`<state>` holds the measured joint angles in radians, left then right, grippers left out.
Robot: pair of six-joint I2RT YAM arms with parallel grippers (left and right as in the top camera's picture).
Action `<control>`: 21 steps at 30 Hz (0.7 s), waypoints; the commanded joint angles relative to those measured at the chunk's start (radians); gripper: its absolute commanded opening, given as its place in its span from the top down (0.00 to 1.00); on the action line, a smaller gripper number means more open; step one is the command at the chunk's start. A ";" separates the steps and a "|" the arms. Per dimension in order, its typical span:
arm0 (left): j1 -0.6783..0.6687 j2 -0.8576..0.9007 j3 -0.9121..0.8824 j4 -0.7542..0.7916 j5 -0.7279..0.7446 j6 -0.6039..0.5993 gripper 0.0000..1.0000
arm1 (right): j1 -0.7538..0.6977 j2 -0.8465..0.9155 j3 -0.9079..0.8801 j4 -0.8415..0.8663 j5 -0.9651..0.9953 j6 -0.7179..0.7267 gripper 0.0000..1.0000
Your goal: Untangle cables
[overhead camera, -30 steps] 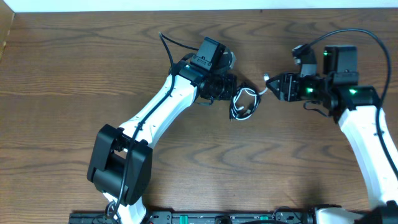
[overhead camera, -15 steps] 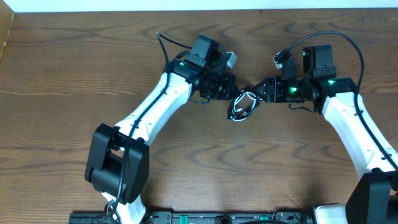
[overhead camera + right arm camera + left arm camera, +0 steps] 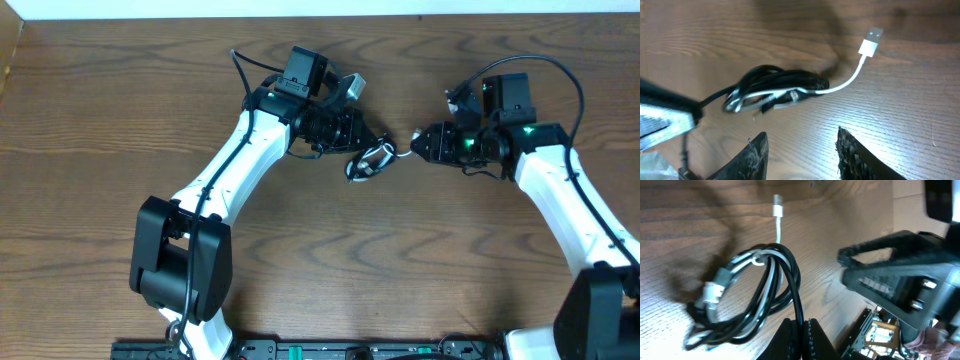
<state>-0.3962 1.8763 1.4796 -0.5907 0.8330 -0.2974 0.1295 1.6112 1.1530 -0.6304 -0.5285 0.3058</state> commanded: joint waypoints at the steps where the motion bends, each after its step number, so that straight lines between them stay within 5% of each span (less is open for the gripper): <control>1: -0.001 -0.010 0.003 -0.005 0.002 0.035 0.93 | 0.003 0.041 0.012 0.000 0.021 0.016 0.59; 15: -0.078 -0.007 -0.004 -0.106 -0.381 0.035 0.92 | 0.003 0.072 0.012 0.040 -0.039 0.011 0.53; 21: -0.092 0.008 -0.023 -0.098 -0.413 0.034 0.93 | 0.003 0.072 0.012 0.034 -0.039 0.011 0.53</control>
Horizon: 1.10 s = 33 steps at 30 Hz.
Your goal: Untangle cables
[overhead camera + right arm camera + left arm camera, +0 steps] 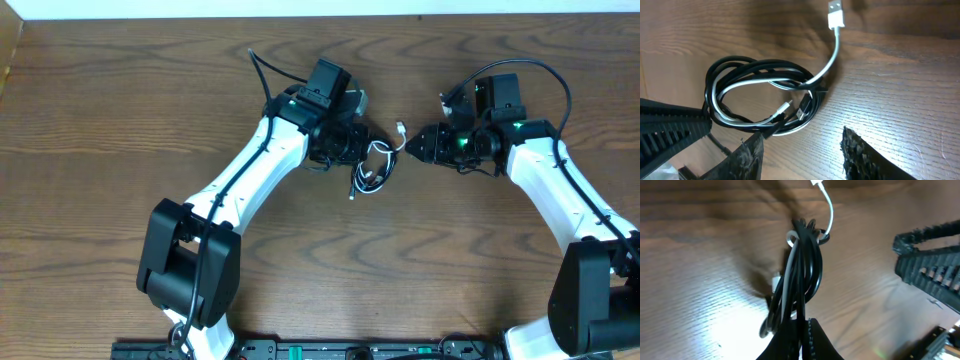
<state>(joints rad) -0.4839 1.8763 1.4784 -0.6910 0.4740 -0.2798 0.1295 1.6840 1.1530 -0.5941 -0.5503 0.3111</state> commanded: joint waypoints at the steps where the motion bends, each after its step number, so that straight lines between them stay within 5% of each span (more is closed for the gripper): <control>1: -0.006 0.014 -0.023 0.002 -0.062 0.017 0.93 | 0.003 -0.001 0.012 -0.002 -0.018 0.006 0.53; 18: -0.024 0.145 -0.024 0.035 -0.150 -0.031 0.93 | 0.018 -0.001 0.011 -0.024 0.041 -0.012 0.50; 25: -0.027 0.144 -0.023 0.102 -0.154 -0.040 0.53 | 0.018 -0.001 0.011 -0.021 0.056 -0.012 0.48; 33: -0.035 0.170 -0.024 0.147 -0.159 -0.044 0.47 | 0.018 -0.001 0.011 -0.024 0.073 -0.012 0.47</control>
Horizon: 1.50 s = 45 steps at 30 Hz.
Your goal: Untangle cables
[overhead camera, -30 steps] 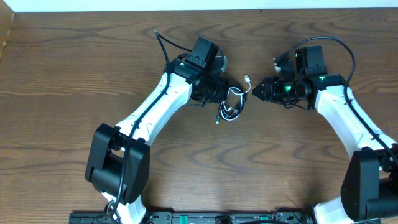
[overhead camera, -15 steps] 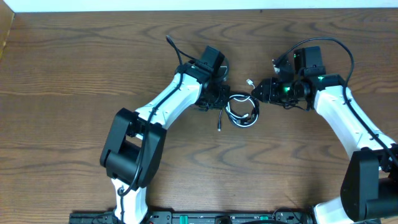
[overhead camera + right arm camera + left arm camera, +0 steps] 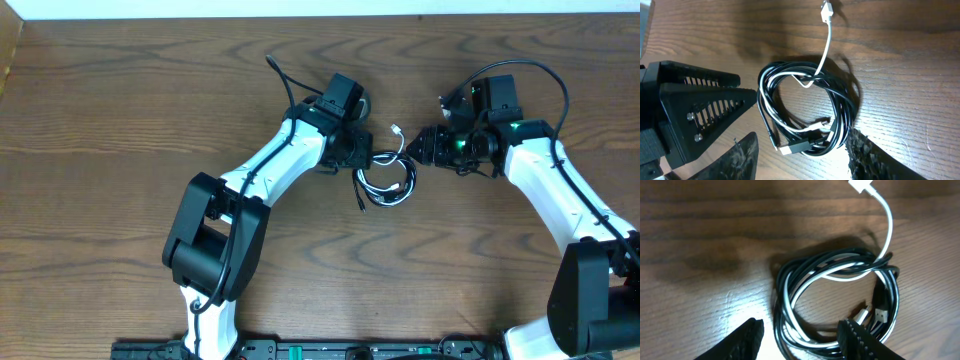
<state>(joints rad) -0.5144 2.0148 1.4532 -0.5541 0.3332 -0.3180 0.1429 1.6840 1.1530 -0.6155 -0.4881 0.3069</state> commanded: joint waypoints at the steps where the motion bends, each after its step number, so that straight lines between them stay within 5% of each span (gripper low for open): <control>1: -0.004 0.041 0.002 0.014 -0.031 -0.016 0.48 | 0.005 -0.001 0.011 -0.002 0.011 -0.008 0.47; 5: -0.004 0.087 0.002 0.037 -0.066 -0.063 0.48 | 0.005 -0.001 0.011 -0.005 0.011 -0.008 0.46; 19: -0.004 0.121 0.002 0.077 -0.060 -0.162 0.77 | 0.005 -0.001 0.011 -0.013 0.019 -0.009 0.44; 45: -0.014 0.086 -0.005 0.079 -0.152 -0.174 0.81 | 0.005 -0.001 0.011 -0.016 0.041 -0.016 0.43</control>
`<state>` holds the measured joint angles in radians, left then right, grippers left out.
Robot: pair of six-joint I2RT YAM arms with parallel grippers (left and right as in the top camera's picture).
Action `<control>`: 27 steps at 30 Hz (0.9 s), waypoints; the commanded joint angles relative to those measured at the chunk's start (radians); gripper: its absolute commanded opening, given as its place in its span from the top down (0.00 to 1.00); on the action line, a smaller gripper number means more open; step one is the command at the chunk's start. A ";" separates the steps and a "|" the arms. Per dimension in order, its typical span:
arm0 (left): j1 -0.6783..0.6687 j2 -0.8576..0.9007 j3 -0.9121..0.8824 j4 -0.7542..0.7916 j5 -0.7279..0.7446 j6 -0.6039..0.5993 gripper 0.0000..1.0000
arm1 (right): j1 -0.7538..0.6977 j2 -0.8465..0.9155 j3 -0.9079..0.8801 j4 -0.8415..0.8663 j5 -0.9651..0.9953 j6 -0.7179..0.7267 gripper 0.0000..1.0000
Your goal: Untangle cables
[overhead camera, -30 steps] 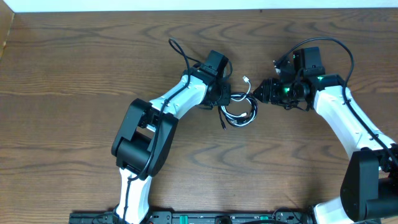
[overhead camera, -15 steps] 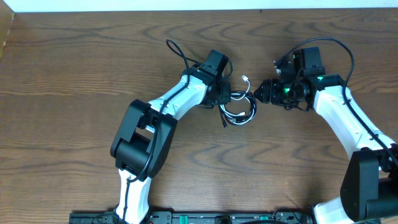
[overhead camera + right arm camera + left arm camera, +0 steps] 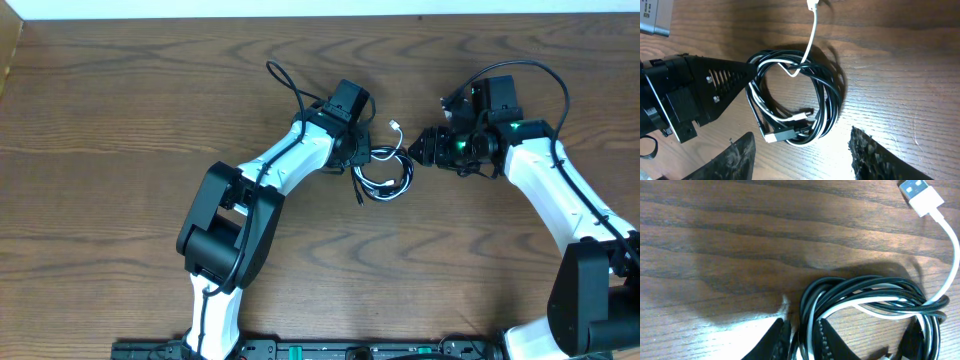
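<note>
A coil of black and white cables point(image 3: 385, 178) lies flat on the wooden table between the two arms. A white cable end with a USB plug point(image 3: 396, 127) sticks out toward the far side. My left gripper point(image 3: 358, 160) is at the coil's left side. In the left wrist view its fingers point(image 3: 827, 340) are drawn close, with black and white strands point(image 3: 865, 292) between them and the plug point(image 3: 920, 192) at top right. My right gripper point(image 3: 805, 157) is wide open, hovering over the coil point(image 3: 832, 107) from the right.
The left arm's own black cable point(image 3: 275, 75) loops up near the table's far side. The table's back edge point(image 3: 320, 16) runs along the top. The left gripper body point(image 3: 705, 90) fills the left of the right wrist view.
My left gripper, then open over the coil, has come down and shut on the strands at the coil's left side. The right gripper is still open, in almost the same place.
First my left gripper was shut on a black strand of the bundle, with the right one open nearby. Then the bundle stood on edge in its grip. Later the coil lay flat with both grippers open. Now the left one grips its left side.
</note>
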<state>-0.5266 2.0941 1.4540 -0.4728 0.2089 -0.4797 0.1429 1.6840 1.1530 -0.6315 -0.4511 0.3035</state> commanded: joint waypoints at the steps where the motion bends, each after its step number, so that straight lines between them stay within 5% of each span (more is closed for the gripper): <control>1: -0.002 0.007 -0.006 -0.003 -0.027 -0.013 0.86 | 0.006 -0.001 0.011 0.000 0.004 -0.013 0.43; 3: -0.002 0.007 -0.006 -0.003 -0.027 -0.013 0.92 | 0.010 -0.001 0.011 0.000 0.004 -0.013 0.43; 14: -0.030 -0.010 -0.035 -0.016 -0.077 -0.092 0.93 | 0.050 0.000 0.011 0.015 0.005 -0.012 0.43; 27: -0.028 -0.292 -0.035 -0.043 0.153 -0.109 0.93 | 0.072 0.002 0.011 0.018 0.039 0.049 0.45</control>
<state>-0.5537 1.8690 1.4120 -0.5068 0.2871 -0.5800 0.2092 1.6840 1.1530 -0.6098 -0.4286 0.3298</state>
